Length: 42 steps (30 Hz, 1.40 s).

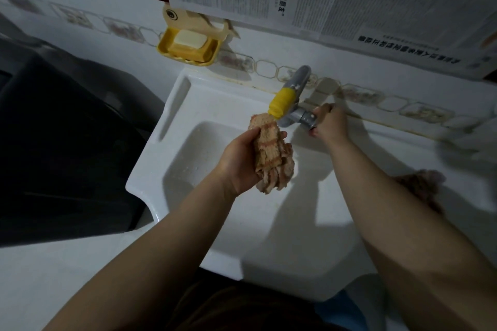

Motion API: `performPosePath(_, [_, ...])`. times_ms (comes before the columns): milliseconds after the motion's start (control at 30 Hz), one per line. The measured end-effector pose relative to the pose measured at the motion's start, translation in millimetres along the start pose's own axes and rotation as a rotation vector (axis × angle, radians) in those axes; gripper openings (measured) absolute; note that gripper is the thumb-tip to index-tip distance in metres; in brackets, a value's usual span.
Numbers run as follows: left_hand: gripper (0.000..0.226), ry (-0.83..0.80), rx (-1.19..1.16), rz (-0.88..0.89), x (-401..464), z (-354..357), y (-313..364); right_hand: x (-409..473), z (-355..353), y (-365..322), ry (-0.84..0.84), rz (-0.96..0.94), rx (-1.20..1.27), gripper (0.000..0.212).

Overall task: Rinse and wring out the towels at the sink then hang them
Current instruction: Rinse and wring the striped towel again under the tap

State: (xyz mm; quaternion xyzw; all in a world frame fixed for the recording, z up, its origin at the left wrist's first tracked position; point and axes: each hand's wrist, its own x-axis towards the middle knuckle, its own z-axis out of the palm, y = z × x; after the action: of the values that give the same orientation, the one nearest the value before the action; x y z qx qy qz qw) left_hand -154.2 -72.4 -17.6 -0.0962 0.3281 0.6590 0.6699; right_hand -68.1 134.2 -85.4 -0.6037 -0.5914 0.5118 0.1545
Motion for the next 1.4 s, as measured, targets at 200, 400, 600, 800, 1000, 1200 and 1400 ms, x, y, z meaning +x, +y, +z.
performPosePath(200, [0.042, -0.005, 0.008, 0.004, 3, 1, -1, -3, -1, -1, 0.029, 0.002, 0.038, 0.035])
performPosePath(400, [0.045, 0.016, -0.008, -0.002, 5, 2, 0, -2, -2, 0, 0.004, 0.035, 0.058, 0.032])
performPosePath(600, [0.047, 0.067, -0.067, -0.003, 10, 3, 4, -18, -2, -13, -0.06, 0.21, 0.102, 0.051])
performPosePath(800, [0.036, 0.136, -0.045, 0.12, 19, 0, 4, -111, 13, -4, -0.208, -0.116, -0.129, 0.034])
performPosePath(1000, [0.013, 0.255, 0.246, 0.22, 18, -21, 12, -125, 15, -9, -0.195, -0.339, -0.298, 0.013])
performPosePath(1200, [0.014, 0.445, 0.693, 0.279, 11, -43, 18, -111, 9, -32, -0.287, -0.325, -0.237, 0.019])
performPosePath(1400, [0.032, 0.283, 1.171, 0.41, 7, -39, 24, -102, 27, -40, -0.327, -0.161, -0.033, 0.021])
